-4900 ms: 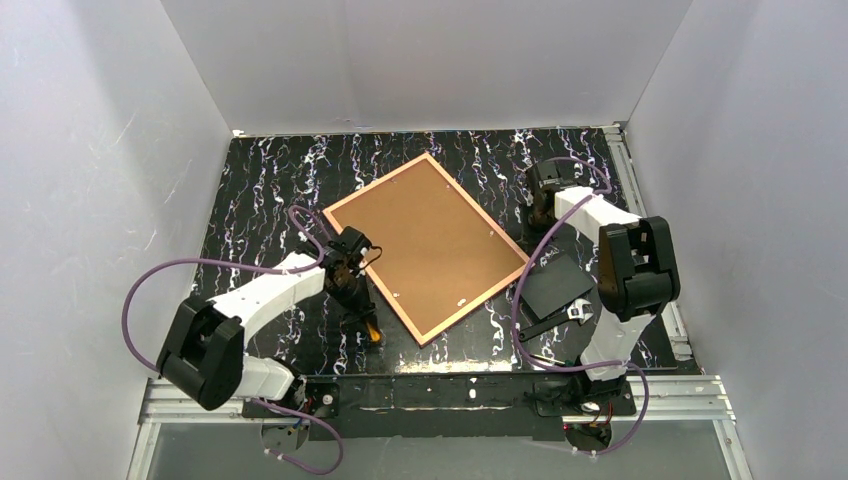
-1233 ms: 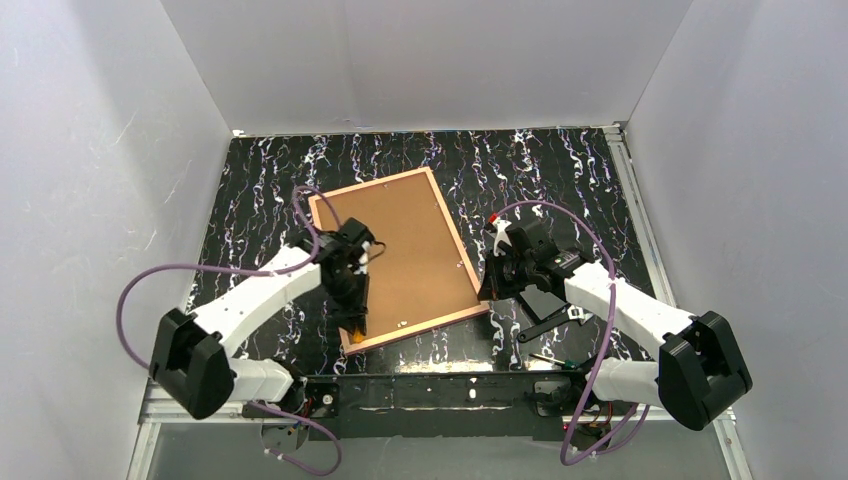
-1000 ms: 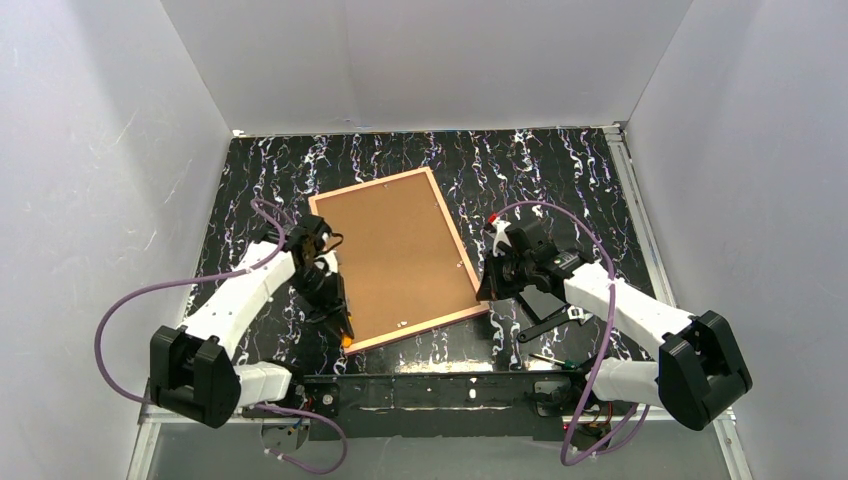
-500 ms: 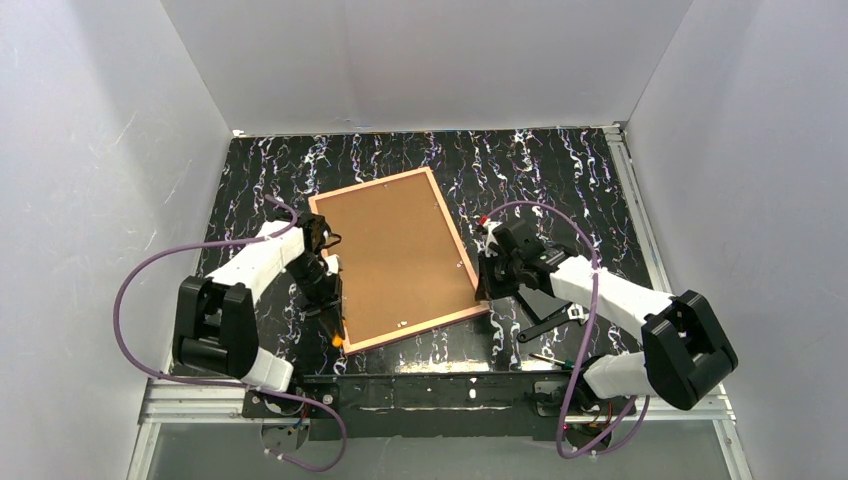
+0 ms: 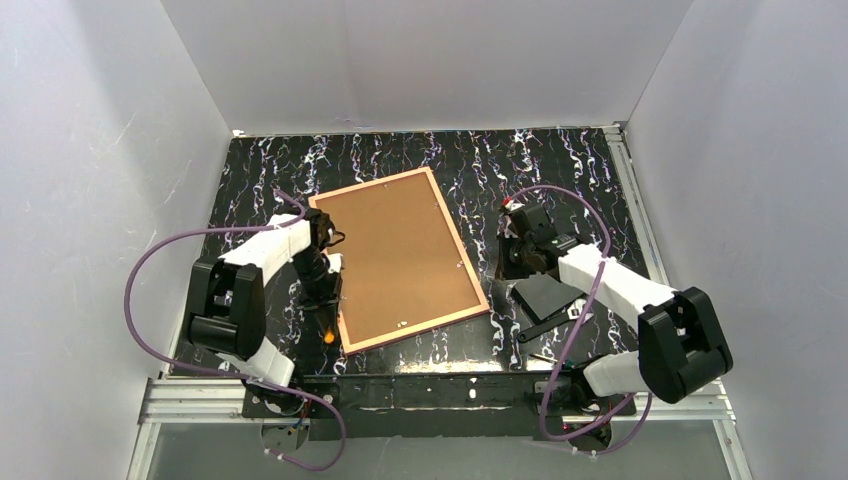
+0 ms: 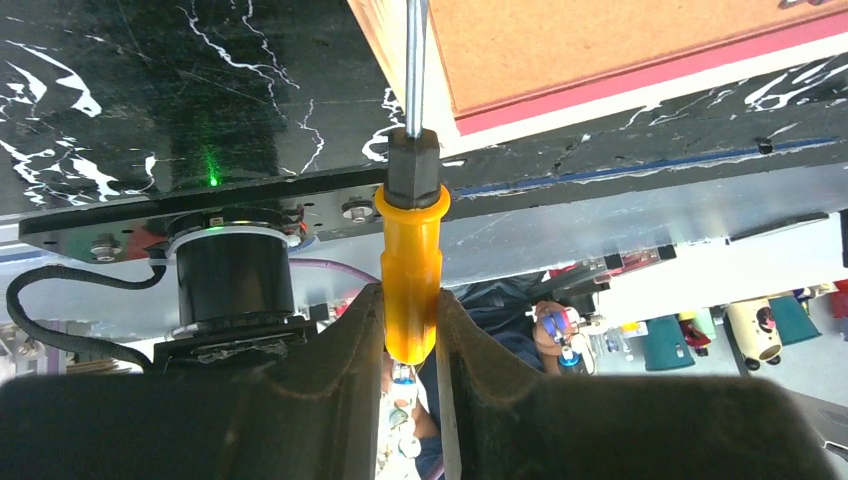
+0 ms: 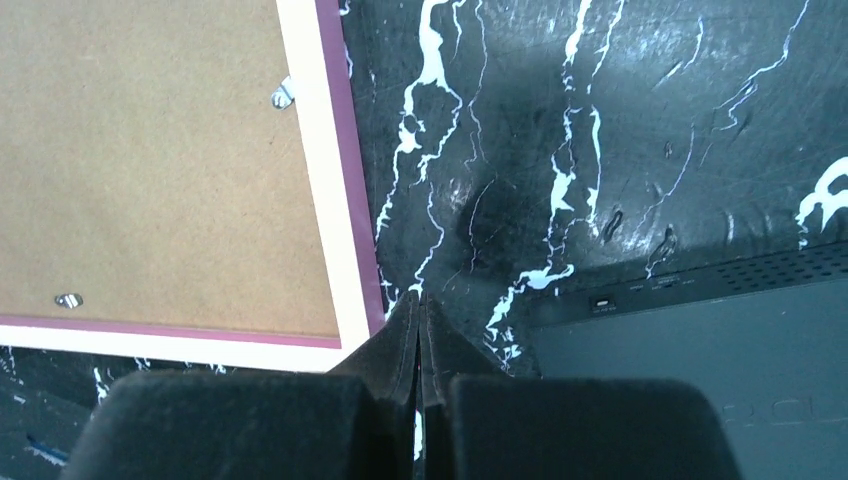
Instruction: Take the photo out of the frame
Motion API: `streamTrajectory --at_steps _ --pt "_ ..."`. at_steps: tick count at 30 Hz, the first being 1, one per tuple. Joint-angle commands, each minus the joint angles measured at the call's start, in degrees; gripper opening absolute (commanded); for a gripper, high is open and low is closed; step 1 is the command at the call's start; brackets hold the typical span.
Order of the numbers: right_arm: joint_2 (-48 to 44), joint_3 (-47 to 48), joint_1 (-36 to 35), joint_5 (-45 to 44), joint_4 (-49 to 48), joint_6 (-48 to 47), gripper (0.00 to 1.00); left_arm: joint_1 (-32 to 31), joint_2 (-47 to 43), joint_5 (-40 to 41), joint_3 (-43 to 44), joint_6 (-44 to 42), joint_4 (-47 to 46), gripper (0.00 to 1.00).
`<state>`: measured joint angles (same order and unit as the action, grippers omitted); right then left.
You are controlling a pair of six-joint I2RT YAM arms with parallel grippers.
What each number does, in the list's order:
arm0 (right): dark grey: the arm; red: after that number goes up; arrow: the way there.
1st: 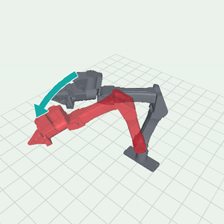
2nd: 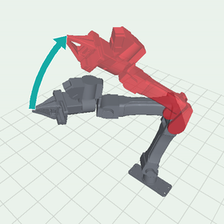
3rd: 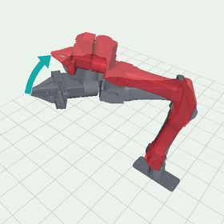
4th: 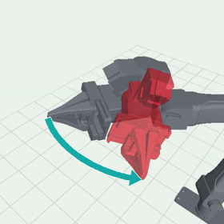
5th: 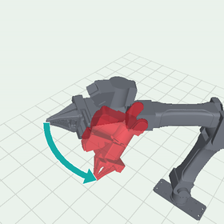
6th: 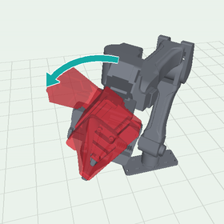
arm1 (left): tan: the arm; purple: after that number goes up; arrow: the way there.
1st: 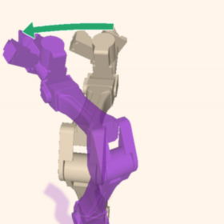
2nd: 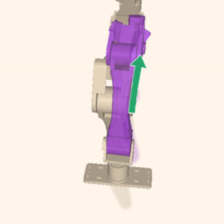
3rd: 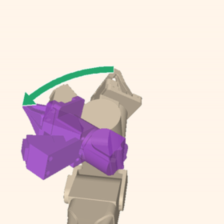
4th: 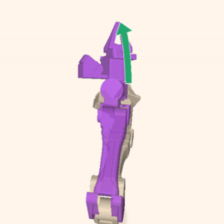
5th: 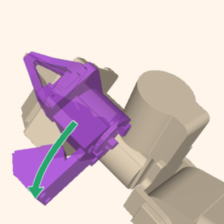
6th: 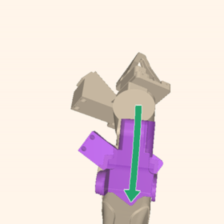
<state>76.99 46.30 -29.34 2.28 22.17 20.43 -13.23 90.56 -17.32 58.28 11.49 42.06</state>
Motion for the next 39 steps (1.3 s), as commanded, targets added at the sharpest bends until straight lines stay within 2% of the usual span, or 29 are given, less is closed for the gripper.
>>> streamTrajectory --at_steps 1,12,24,39 --pt "2.67 3.86 0.25 -1.44 -1.6 -0.63 0.01 0.25 1.99 2.62 1.33 -0.86 7.09 0.0" --pt "8.95 5.36 0.16 0.68 -3.54 -1.65 0.01 -0.72 5.95 4.6 4.4 0.96 10.8 0.0" --pt "7.97 3.28 -1.66 8.56 -10.47 -3.13 0.01 -5.36 7.43 7.28 6.5 4.86 13.54 0.0" --pt "16.16 6.44 -5.65 4.44 -6.82 -2.62 0.01 -6.72 9.8 12.25 7.73 8.45 13.86 0.0"
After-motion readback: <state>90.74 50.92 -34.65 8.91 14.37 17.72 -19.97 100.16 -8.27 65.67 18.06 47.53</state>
